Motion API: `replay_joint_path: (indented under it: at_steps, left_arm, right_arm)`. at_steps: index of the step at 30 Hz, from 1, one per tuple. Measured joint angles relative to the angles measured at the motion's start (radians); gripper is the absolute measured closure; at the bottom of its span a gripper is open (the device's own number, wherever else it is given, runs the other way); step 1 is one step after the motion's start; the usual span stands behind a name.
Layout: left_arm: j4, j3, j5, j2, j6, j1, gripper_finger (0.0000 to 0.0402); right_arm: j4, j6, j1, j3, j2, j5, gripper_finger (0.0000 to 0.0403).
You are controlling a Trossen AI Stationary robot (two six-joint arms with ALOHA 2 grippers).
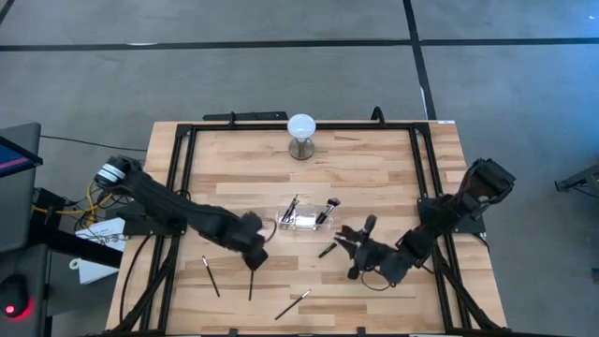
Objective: Put items in baskets/containers
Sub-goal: Put the black eyeshadow brush into the transparent organizer
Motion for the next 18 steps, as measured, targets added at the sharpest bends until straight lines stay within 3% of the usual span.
replay_joint_path:
  at_steps: [3, 7, 18]
  left_arm:
    - [0.013, 0.003, 0.156, 0.083, -0.125, -0.012, 0.0249]
    - [0.039, 0.005, 0.287, 0.154, -0.263, -0.027, 0.0250]
    - [0.072, 0.050, 0.207, 0.160, -0.439, -0.012, 0.0241]
  right_arm:
    - [-0.086, 0.017, -0.030, 0.000, -0.053, 0.023, 0.0348]
    - [-0.218, 0.028, -0.097, 0.000, -0.146, -0.015, 0.0348]
    - [-0.471, 0.025, -0.272, 0.000, -0.343, -0.317, 0.0348]
